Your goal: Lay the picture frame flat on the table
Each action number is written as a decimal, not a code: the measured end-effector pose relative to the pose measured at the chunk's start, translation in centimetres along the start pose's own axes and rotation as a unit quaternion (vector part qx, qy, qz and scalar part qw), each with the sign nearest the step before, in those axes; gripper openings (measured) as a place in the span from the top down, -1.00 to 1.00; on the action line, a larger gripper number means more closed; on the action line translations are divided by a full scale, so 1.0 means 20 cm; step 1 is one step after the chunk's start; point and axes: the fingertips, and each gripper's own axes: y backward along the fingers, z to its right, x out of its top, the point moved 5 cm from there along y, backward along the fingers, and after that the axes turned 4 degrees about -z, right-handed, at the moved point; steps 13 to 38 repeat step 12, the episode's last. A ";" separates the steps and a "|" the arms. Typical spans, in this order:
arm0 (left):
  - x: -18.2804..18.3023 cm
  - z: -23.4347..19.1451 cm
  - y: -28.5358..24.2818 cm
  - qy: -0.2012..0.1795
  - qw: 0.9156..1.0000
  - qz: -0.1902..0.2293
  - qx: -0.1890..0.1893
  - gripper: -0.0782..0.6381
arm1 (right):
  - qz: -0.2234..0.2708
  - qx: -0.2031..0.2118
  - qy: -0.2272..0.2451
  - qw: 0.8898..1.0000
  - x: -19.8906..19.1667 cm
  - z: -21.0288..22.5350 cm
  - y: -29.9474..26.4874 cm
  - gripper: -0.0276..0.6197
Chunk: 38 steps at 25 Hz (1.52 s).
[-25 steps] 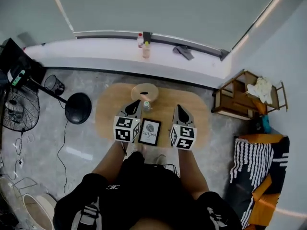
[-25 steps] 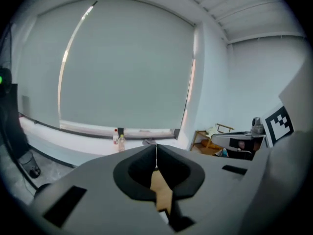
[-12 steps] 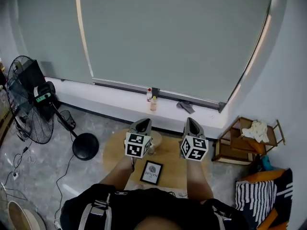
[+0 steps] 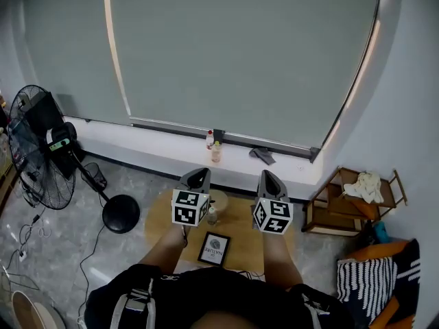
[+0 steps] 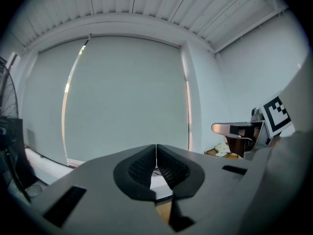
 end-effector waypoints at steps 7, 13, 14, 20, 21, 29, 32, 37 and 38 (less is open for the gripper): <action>-0.02 -0.02 -0.02 -0.005 1.000 -0.004 -0.001 0.72 | 0.008 -0.023 0.021 0.999 -0.04 0.04 0.02 0.87; -0.02 -0.04 -0.01 -0.005 1.000 0.003 0.001 0.72 | 0.011 -0.016 0.022 1.000 -0.04 0.03 0.01 0.87; -0.02 -0.04 -0.01 -0.005 1.000 0.003 0.001 0.72 | 0.011 -0.016 0.022 1.000 -0.04 0.03 0.01 0.87; -0.02 -0.04 -0.01 -0.005 1.000 0.003 0.001 0.72 | 0.011 -0.016 0.022 1.000 -0.04 0.03 0.01 0.87; -0.02 -0.04 -0.01 -0.005 1.000 0.003 0.001 0.72 | 0.011 -0.016 0.022 1.000 -0.04 0.03 0.01 0.87; -0.02 -0.04 -0.01 -0.005 1.000 0.003 0.001 0.72 | 0.011 -0.016 0.022 1.000 -0.04 0.03 0.01 0.87; -0.02 -0.04 -0.01 -0.005 1.000 0.003 0.001 0.72 | 0.011 -0.016 0.022 1.000 -0.04 0.03 0.01 0.87; -0.02 -0.04 -0.01 -0.005 1.000 0.003 0.001 0.72 | 0.011 -0.016 0.022 1.000 -0.04 0.03 0.01 0.87; -0.02 -0.04 -0.01 -0.005 1.000 0.003 0.001 0.72 | 0.011 -0.016 0.022 1.000 -0.04 0.03 0.01 0.87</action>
